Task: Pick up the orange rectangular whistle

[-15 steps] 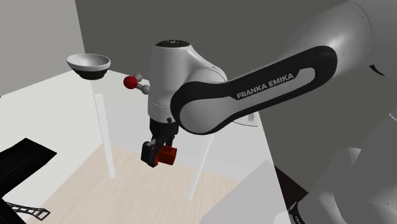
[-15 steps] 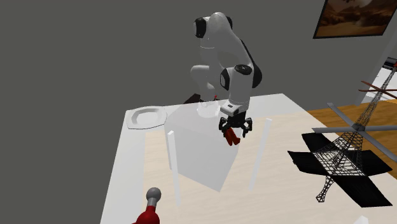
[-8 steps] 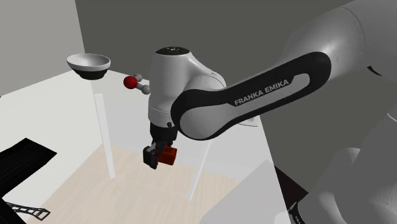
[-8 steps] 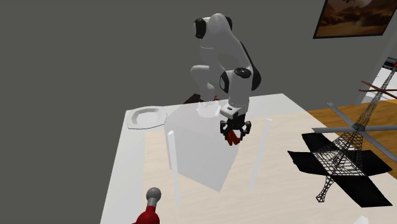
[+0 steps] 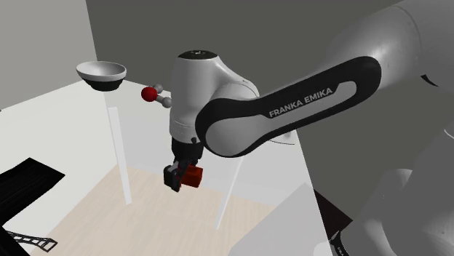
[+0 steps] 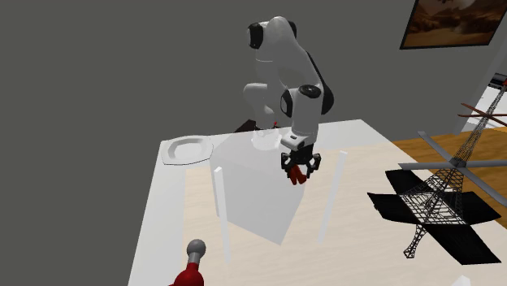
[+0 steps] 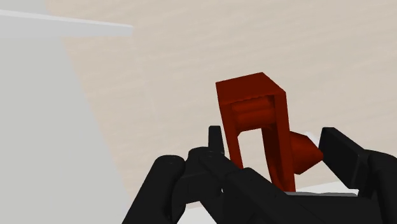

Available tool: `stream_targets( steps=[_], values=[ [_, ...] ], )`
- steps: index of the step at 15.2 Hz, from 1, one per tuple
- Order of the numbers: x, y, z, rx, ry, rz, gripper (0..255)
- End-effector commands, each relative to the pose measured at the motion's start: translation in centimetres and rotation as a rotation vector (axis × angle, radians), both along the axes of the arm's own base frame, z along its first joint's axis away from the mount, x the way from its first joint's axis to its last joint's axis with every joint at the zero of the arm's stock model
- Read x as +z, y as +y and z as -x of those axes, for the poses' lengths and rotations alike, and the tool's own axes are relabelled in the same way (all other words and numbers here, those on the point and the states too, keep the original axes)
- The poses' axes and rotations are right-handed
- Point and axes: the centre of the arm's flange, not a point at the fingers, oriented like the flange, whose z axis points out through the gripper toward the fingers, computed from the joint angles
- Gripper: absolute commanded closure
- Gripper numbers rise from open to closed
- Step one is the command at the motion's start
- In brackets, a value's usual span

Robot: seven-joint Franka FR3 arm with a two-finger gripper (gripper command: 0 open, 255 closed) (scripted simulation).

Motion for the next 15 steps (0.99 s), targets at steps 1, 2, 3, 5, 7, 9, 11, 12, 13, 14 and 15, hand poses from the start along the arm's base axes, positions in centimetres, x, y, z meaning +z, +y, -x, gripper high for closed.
stream_targets(
  steps=[1,2,3,5,7,9,11,12,13,14,15],
  values=[
    [0.9,0.0,0.0,0.0,0.0,0.0,255],
    [1.4,0.0,0.0,0.0,0.0,0.0,255],
    [2.0,0.0,0.0,0.0,0.0,0.0,255],
    [3.0,0.0,0.0,0.0,0.0,0.0,255],
    [4.1,0.0,0.0,0.0,0.0,0.0,255],
    [5.1,0.0,0.0,0.0,0.0,0.0,255],
    [6.2,0.0,0.0,0.0,0.0,0.0,255],
    [6.7,0.0,0.0,0.0,0.0,0.0,255],
    [7.2,0.0,0.0,0.0,0.0,0.0,255],
    [7.3,0.0,0.0,0.0,0.0,0.0,255],
    [7.3,0.0,0.0,0.0,0.0,0.0,255]
  ],
)
